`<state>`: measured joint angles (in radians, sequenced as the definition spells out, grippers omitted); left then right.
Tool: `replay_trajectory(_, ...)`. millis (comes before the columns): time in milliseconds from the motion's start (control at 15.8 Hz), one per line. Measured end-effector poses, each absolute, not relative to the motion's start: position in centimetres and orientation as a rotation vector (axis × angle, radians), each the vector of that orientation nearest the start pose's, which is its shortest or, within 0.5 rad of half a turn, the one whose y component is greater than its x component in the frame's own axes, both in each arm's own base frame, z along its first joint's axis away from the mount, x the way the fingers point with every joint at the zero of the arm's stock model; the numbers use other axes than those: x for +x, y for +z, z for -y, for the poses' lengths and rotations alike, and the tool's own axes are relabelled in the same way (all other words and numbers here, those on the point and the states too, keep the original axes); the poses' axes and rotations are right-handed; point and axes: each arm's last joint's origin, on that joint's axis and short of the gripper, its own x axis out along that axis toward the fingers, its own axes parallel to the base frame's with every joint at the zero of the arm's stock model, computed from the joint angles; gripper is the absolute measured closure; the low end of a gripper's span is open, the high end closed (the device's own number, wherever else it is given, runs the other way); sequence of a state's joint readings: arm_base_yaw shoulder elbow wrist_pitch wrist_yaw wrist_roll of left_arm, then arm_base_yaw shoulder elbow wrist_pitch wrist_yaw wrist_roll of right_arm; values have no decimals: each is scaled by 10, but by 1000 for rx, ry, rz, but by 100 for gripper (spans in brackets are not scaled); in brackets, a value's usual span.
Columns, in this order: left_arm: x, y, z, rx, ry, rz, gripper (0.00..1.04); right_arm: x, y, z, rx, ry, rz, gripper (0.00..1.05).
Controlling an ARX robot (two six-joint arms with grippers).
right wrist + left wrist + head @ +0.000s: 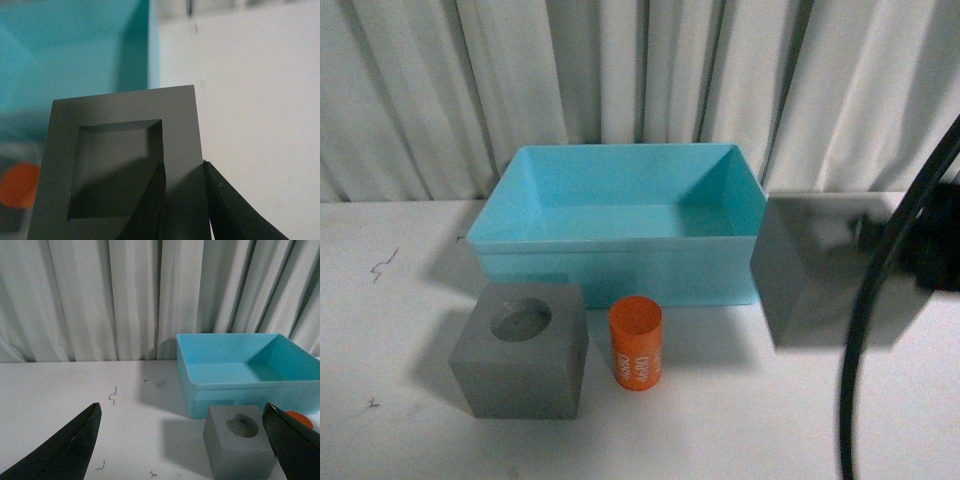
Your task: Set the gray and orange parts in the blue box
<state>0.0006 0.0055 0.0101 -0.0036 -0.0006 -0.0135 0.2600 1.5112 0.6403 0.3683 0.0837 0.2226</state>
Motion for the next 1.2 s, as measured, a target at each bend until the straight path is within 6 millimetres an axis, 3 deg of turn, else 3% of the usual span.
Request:
replay_trajectory(127,97,166,0,-14,1,1,7,305,237,-68,159,130,-279,87)
replay_trajectory(190,97,166,0,-14,1,1,7,315,254,-69,166,137,-214,87)
replay_trajectory(316,97,166,0,-14,1,1,7,344,270,-79,142,151,-145,87)
replay_trajectory(506,97,166,0,-14,1,1,7,391,249,-107,112,186,-198,87)
replay_trajectory(759,97,166,0,-14,1,1,7,433,225,-123,113,183,-221,87)
replay_trajectory(1013,97,166,0,-14,1,1,7,447,161,-137,76,169,-388,87)
replay_trajectory(1203,97,166,0,-14,1,1,7,449,149,-150,71,186,-407,87)
